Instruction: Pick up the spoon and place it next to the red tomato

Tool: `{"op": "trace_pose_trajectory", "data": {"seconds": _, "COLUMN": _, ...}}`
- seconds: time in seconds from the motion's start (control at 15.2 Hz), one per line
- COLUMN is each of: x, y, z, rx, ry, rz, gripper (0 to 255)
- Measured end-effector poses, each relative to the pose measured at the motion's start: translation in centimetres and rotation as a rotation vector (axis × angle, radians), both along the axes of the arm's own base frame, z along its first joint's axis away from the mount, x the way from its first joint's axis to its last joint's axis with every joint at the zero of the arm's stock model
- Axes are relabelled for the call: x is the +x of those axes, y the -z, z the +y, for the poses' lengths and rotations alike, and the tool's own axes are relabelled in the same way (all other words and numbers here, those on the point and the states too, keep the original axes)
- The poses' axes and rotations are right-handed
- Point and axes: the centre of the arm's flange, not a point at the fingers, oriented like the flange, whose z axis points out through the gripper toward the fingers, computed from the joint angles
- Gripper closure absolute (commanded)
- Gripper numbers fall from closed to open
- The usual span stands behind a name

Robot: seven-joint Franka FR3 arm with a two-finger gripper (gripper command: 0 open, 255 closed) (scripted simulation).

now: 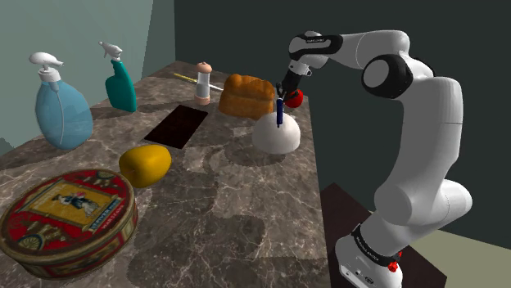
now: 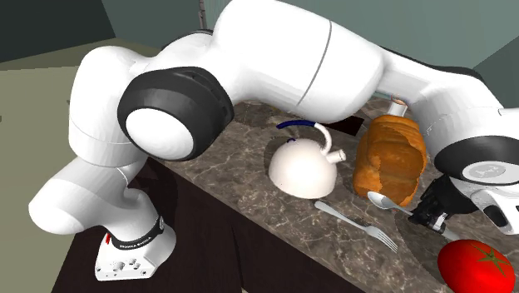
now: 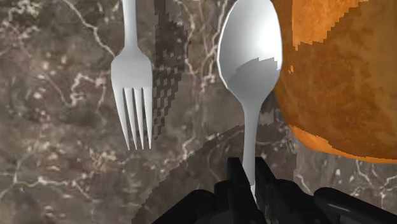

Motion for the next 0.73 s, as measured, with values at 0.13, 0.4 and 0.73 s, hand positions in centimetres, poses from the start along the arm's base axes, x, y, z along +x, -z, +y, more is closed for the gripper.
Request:
{"op": "trace_pose_trajectory", "data": {"seconds": 0.13, "x": 0.1, "y": 1.0, "z": 0.1, "rx": 0.0, "ry": 0.0, "rz": 0.0, "gripper": 255}}
{"op": "trace_pose_trajectory", "data": {"seconds": 0.4, "x": 0.0, "y": 2.6, "z": 0.1, "rx": 0.0, "ry": 0.0, "rz": 0.0, "gripper": 255}}
{"op": "trace_pose_trajectory", "data": {"seconds": 0.73, "x": 0.0, "y": 2.8, "z": 0.1, "rx": 0.0, "ry": 0.0, "rz": 0.0, "gripper": 255}}
